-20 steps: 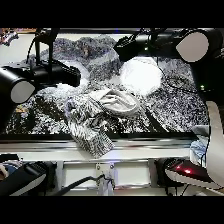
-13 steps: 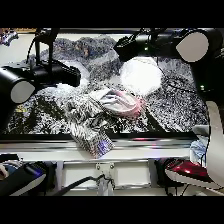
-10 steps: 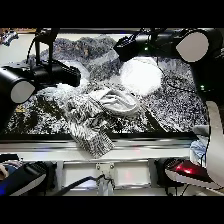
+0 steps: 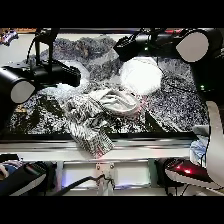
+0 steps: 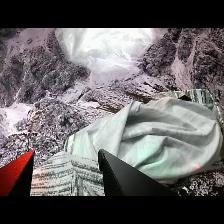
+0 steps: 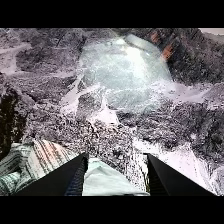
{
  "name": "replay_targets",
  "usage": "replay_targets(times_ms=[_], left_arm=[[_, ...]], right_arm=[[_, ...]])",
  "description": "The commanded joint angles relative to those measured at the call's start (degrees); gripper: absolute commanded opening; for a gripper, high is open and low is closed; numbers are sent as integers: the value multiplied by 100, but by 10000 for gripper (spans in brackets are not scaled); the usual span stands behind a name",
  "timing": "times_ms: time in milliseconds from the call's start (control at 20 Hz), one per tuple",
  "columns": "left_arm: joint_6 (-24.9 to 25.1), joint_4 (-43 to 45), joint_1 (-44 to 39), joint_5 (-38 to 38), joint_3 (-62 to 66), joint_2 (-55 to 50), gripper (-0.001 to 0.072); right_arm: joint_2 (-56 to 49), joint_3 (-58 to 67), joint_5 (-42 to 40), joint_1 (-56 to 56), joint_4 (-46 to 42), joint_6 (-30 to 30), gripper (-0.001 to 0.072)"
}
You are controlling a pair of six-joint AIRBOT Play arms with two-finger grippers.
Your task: Fold the clothes and pants, and hang the long-sleeved shirts on hangers.
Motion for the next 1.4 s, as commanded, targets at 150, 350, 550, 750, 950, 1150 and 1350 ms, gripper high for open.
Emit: replay_targets(times_ms=[150,350,550,750,950,1150,1350], left_arm=[[0,0,-2,4,-2,0,403],[0,0,-2,7,-2,0,402],[9,-39,-7,9,-9,-83,402],[-564,-48,170,2,-11,-911,403],[-640,-1532,793,85,-9,-2374,642],[105,-4111,1705,140,-9,-3407,654],[723,-5106,1937,487,-9,-3692,635]], right_arm=[[-2,-2,-48,7,9,0,437],[-2,-2,-470,7,151,11,437],[-4,-4,190,7,385,11,437],[-50,-337,1261,-138,-1397,1198,442],[-46,-1554,1329,-787,-1322,1309,448],[-44,-2568,949,-848,-981,992,447],[-46,-2962,702,-850,-669,868,446]])
